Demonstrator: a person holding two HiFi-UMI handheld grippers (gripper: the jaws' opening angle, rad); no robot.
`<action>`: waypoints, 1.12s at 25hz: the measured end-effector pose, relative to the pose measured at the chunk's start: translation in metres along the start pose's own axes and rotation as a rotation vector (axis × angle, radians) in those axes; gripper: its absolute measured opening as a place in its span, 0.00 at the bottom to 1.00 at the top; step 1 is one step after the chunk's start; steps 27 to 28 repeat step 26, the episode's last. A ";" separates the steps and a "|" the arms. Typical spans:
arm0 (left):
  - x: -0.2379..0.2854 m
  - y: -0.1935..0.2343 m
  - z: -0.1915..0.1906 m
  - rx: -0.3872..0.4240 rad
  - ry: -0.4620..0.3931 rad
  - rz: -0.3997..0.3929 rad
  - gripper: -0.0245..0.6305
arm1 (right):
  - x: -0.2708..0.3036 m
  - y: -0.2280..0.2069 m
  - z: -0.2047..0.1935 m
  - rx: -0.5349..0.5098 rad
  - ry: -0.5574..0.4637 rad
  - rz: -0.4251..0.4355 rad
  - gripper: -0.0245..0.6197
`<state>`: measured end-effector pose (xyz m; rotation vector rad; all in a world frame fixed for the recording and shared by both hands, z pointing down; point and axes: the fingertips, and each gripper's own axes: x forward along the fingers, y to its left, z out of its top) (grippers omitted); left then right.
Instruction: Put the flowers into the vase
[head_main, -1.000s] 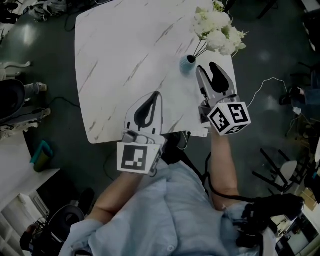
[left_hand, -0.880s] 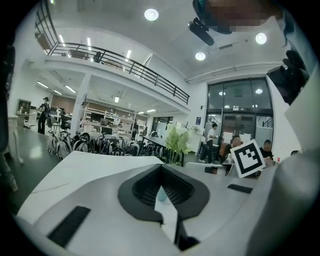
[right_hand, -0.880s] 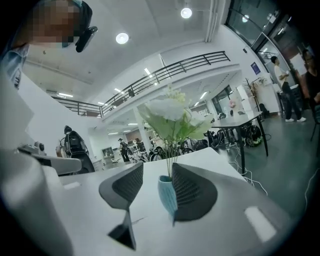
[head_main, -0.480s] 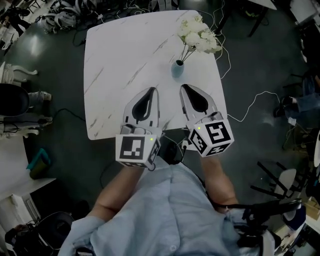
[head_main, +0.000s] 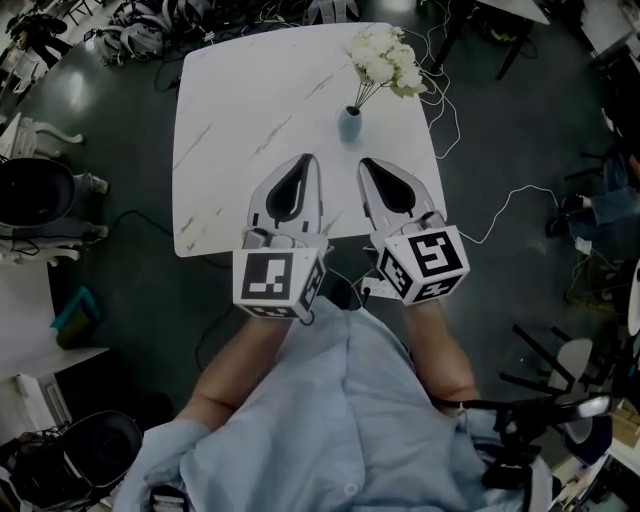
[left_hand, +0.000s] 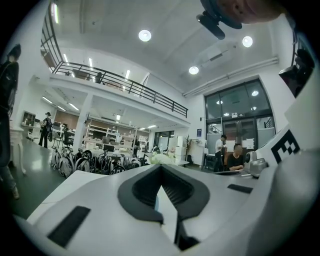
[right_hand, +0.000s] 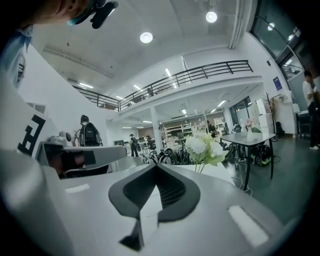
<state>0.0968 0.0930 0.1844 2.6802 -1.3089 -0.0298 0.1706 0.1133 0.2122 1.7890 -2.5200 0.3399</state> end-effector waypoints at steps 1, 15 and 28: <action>-0.001 -0.002 0.001 0.003 -0.003 -0.002 0.04 | -0.002 0.001 0.001 -0.007 -0.001 -0.001 0.04; 0.002 -0.002 0.005 0.012 0.001 -0.025 0.04 | 0.005 0.005 0.007 0.001 -0.010 -0.001 0.04; 0.015 0.012 0.002 0.001 0.015 -0.028 0.04 | 0.023 0.001 0.004 0.011 0.005 0.000 0.04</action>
